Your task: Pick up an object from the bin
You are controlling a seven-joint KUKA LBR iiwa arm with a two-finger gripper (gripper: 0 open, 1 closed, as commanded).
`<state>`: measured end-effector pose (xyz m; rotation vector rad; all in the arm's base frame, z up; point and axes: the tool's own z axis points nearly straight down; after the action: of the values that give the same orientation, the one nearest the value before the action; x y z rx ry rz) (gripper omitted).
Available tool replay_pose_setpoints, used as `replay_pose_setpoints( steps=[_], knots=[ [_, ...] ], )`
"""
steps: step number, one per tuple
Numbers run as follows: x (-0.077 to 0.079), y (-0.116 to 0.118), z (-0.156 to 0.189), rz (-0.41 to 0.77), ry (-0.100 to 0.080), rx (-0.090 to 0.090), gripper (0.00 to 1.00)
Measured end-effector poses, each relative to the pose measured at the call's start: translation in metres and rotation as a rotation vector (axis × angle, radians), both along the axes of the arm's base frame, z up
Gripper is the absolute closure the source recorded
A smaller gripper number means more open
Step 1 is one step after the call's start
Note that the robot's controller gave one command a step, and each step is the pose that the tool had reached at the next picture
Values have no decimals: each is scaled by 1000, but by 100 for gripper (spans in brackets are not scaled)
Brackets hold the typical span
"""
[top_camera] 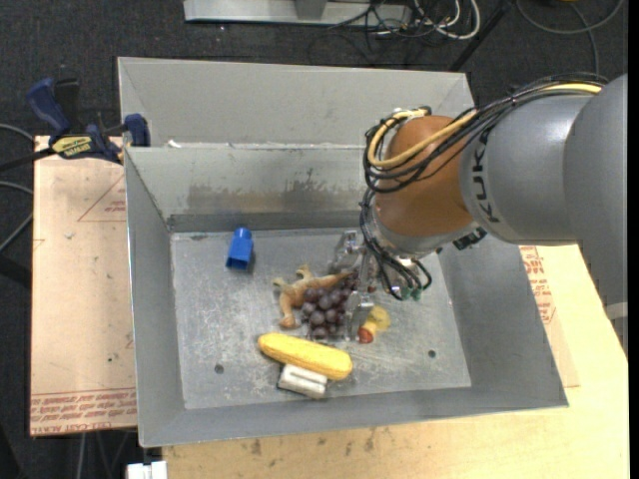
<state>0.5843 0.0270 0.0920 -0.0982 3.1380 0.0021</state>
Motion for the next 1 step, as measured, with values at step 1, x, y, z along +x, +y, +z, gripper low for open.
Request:
replay_pose_setpoints(
  steps=[1],
  knots=[
    [-7, 1, -13, -284, -1, 1, 0]
  ],
)
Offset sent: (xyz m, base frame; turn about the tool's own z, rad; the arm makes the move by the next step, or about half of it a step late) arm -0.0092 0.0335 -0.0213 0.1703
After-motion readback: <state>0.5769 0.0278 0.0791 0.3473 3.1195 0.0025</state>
